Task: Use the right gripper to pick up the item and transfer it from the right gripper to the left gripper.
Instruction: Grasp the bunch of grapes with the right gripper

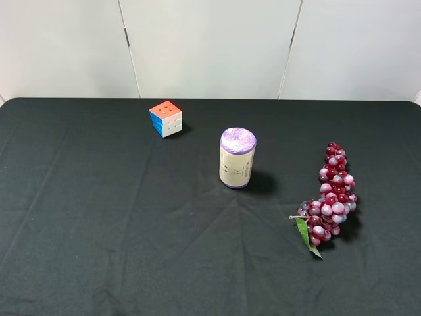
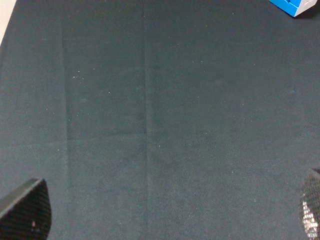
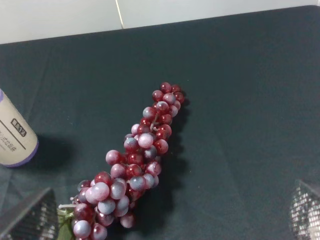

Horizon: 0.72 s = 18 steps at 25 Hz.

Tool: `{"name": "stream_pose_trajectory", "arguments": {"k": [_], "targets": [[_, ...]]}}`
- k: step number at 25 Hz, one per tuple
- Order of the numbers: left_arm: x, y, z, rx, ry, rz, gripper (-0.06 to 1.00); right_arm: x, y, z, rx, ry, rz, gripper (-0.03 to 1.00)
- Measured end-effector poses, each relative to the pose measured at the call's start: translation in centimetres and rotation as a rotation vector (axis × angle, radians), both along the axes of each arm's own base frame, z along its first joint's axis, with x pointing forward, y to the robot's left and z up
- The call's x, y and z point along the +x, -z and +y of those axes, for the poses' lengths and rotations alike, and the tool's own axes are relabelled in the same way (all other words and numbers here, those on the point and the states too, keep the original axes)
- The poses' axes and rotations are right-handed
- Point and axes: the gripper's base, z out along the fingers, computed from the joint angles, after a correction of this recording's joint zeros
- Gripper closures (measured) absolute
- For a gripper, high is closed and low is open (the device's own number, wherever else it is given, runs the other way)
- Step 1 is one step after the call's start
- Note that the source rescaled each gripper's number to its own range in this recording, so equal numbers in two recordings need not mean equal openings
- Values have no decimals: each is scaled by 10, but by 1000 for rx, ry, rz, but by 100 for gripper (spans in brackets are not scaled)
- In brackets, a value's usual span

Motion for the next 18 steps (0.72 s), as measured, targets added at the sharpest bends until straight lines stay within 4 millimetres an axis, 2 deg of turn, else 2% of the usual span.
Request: {"name": "stream_pose_trajectory", "arguments": {"k": [12,16,18], "targets": [[0,0,0,0,0,0,-4,1,-1,0,43,21,7,-3],[0,0,0,0,0,0,-4,14,-23,1,97,51,86,-3],[0,0,0,0,0,0,-4,31,-39,2,91,53,152,-3]]}}
